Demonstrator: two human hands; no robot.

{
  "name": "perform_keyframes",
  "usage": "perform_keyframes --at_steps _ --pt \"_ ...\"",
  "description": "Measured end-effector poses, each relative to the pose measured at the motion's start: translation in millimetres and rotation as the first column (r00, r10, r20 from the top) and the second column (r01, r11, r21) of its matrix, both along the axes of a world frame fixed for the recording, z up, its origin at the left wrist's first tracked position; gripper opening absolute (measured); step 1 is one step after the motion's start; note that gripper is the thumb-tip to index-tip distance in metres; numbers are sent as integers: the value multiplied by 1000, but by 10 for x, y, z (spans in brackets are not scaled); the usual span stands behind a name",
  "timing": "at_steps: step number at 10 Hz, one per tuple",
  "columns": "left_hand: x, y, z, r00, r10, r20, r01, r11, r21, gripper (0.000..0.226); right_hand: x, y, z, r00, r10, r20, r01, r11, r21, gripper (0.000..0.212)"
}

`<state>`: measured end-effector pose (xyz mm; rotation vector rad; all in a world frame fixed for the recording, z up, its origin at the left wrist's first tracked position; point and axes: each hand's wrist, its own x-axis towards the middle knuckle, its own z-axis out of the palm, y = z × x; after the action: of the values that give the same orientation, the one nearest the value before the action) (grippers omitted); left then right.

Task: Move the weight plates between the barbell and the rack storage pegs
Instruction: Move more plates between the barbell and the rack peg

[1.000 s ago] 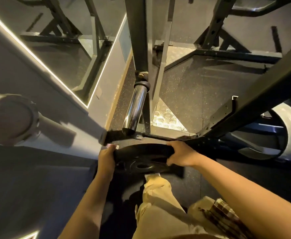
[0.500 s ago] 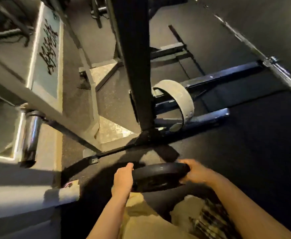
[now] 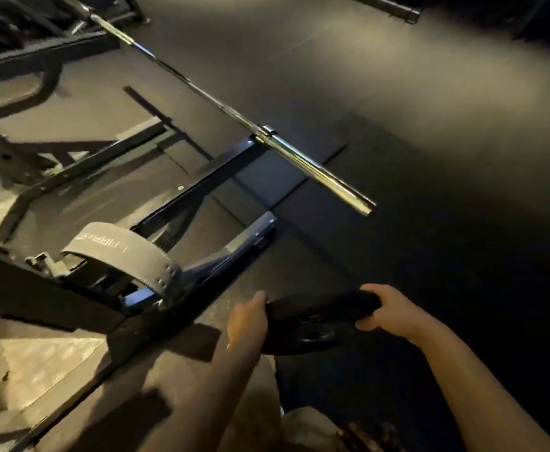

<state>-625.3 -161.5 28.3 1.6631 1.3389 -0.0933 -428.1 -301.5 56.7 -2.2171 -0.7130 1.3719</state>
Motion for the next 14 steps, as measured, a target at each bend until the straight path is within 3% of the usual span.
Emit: perform_keyframes --at_steps 2,3,4,5,6,8,10,14 --pt "1273 291 -393 997 72 -14 -73 989 -129 32 1017 26 -349 991 -132 -19 130 988 -79 22" --pt "1876 427 -640 999 -7 -34 3 992 -125 32 1656 136 -513 996 -75 -45 67 986 -155 26" --pt "2423 508 -722 998 61 -12 -62 974 -217 38 2231 268 -623 997 53 -52 -64 969 -237 25" --pt "2746 586 -761 994 105 -4 -104 972 -210 38 2675 448 -646 993 115 -21 -116 963 -243 22" --pt "3022 655 -767 996 93 -5 -93 980 -177 36 3054 620 -711 977 209 -42 -213 950 -230 22" --pt "3381 573 -735 902 432 12 -420 881 -218 41 3676 1022 -988 887 452 -96 -462 869 -175 28" --pt "3629 469 -776 772 634 -34 -627 753 -200 38 4034 1300 -1121 810 577 -106 -587 799 -133 25" --pt "3936 408 -882 682 732 -4 -727 677 -115 44 4409 1672 -1210 660 742 -117 -751 653 -99 23"
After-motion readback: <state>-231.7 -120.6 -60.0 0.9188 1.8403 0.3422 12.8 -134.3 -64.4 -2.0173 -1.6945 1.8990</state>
